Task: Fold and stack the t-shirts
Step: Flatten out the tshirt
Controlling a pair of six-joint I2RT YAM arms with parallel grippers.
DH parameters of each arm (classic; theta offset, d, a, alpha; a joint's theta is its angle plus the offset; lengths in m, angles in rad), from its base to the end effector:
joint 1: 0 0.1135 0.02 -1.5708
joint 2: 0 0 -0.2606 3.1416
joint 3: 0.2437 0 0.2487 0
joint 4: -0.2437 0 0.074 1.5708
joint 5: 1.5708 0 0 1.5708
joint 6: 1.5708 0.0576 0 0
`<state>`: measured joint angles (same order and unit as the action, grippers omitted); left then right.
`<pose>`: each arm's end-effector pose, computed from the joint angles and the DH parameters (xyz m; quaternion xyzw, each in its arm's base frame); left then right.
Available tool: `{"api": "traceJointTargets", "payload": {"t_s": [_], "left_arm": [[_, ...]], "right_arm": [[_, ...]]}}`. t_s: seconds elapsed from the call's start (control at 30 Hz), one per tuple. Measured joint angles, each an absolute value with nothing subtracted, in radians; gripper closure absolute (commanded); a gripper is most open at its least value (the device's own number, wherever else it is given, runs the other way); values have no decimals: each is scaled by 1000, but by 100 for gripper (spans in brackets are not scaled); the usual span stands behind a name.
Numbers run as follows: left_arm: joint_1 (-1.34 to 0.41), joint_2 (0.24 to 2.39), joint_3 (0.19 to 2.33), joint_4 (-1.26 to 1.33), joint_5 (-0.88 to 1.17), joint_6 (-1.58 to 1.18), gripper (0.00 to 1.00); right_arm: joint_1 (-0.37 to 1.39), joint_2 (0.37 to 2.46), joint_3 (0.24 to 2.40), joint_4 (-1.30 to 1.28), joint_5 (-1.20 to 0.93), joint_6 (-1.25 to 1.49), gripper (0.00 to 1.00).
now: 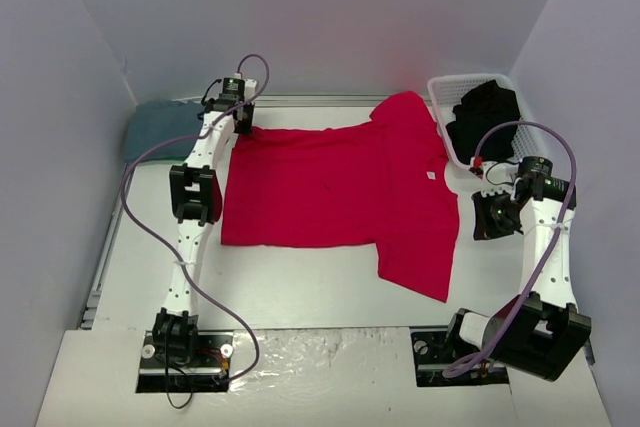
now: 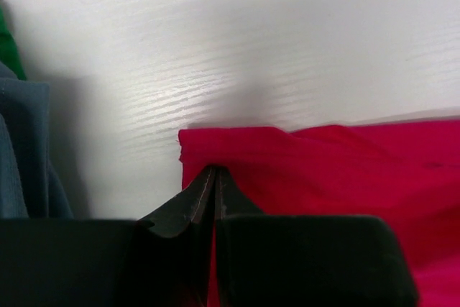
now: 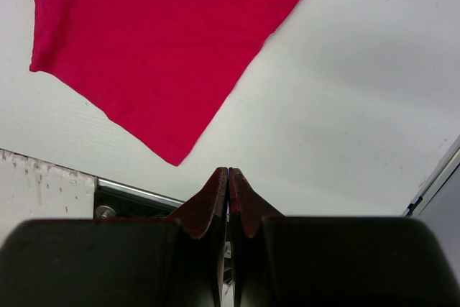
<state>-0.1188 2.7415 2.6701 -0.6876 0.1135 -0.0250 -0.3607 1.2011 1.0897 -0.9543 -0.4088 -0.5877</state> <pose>0.5952 -0.0776 0.1673 0.0654 0.9152 -0.0803 0.3894 0.2268 -0.0611 0.2783 -0.1578 0.9363 0.0631 0.3074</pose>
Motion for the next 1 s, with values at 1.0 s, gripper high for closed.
{"api": "traceJointTargets", "payload": {"t_s": [1.0], "left_arm": [[-179,2763,2651,-588,-167,203,98]], "right_arm": [[-392,1201,1089,-954,-409,-588,100]]}}
